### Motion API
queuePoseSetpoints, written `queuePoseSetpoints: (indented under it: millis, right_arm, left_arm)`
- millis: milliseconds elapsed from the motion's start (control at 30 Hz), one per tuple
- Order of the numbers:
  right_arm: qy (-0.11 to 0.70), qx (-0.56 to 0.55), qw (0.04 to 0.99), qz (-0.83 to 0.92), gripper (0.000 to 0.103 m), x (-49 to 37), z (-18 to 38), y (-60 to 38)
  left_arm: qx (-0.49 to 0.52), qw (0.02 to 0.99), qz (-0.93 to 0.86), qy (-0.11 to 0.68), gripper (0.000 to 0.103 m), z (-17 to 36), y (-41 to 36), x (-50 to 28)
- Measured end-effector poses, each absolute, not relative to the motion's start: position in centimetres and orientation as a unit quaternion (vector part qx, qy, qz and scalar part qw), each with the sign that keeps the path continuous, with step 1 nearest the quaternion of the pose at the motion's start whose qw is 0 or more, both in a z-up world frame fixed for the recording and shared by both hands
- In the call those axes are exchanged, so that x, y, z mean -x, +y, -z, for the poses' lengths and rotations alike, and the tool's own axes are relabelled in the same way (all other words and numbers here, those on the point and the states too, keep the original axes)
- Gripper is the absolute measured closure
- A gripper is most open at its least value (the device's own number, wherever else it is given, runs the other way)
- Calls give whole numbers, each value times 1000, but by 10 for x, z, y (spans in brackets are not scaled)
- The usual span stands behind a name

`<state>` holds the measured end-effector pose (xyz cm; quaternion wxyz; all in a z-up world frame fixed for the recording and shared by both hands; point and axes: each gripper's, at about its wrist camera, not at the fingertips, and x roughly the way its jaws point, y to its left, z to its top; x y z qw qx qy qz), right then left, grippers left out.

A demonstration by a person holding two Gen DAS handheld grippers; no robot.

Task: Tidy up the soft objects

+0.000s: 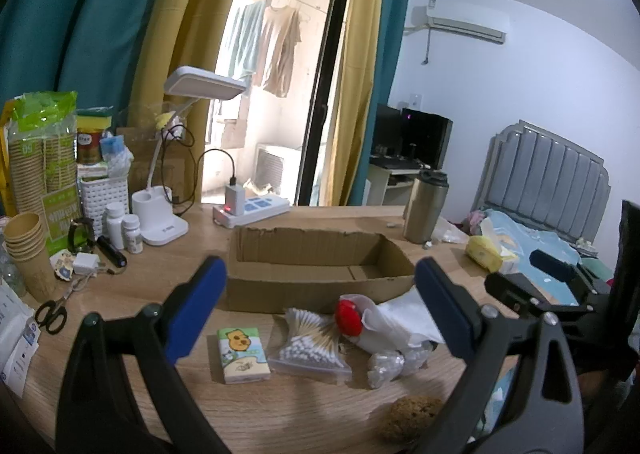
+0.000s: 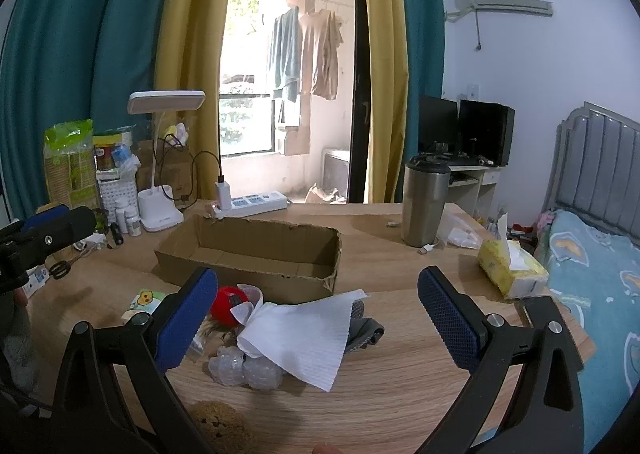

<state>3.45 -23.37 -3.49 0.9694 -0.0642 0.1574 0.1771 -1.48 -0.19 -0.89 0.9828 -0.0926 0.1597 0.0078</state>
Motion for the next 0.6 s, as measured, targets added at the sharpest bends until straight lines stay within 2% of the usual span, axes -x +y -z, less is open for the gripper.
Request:
queuePoseSetpoints:
  millis: [600]
  right_arm:
    - [197, 82, 955, -207, 0, -33, 57, -213]
  left_arm:
    - [101, 977, -22, 188, 7, 22, 8, 16]
